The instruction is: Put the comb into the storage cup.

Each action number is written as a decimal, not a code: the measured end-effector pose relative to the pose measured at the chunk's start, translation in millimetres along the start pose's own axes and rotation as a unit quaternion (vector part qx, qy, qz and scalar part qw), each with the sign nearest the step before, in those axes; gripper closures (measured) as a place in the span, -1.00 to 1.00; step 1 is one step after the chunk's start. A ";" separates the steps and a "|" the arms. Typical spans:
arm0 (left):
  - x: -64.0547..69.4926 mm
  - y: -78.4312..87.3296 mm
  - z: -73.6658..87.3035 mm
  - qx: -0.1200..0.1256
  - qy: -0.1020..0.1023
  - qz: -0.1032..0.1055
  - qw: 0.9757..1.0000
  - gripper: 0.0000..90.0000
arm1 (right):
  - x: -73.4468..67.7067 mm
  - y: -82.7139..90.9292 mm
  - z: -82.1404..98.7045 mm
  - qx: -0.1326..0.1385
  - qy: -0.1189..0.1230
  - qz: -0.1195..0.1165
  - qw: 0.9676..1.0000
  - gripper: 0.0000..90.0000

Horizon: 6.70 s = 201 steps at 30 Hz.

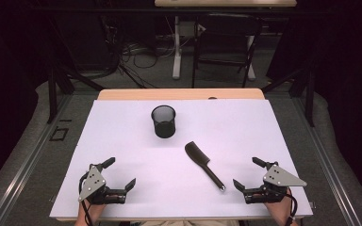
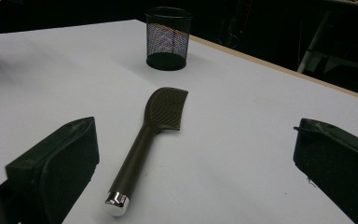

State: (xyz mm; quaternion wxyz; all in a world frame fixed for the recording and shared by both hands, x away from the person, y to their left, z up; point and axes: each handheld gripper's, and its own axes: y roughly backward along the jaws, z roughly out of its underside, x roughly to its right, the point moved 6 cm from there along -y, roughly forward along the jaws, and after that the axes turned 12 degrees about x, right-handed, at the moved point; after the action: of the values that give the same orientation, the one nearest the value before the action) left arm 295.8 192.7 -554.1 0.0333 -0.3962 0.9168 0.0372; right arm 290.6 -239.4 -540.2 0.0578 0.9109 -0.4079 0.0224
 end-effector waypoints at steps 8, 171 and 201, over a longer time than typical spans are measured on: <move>-0.3 0.2 -0.3 -0.001 0.001 -0.001 1.000 -1.00 | -0.9 -2.2 -3.0 -0.006 -0.008 -0.002 1.000 -1.00; 1.5 -3.2 -1.0 -0.004 0.038 0.028 0.999 -0.98 | -40.1 -143.2 34.0 -0.432 -0.090 0.036 0.897 0.60; 0.3 -4.1 -0.3 -0.006 0.036 0.027 0.999 -0.98 | -37.5 -129.0 6.3 -0.403 -0.071 -0.021 0.912 0.61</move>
State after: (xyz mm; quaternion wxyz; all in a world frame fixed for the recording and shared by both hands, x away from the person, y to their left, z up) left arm 298.6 189.7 -554.1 -0.0030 -0.3730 0.9274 0.0292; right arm 361.8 -127.2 -560.9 0.3917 0.8177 -0.3661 -0.2096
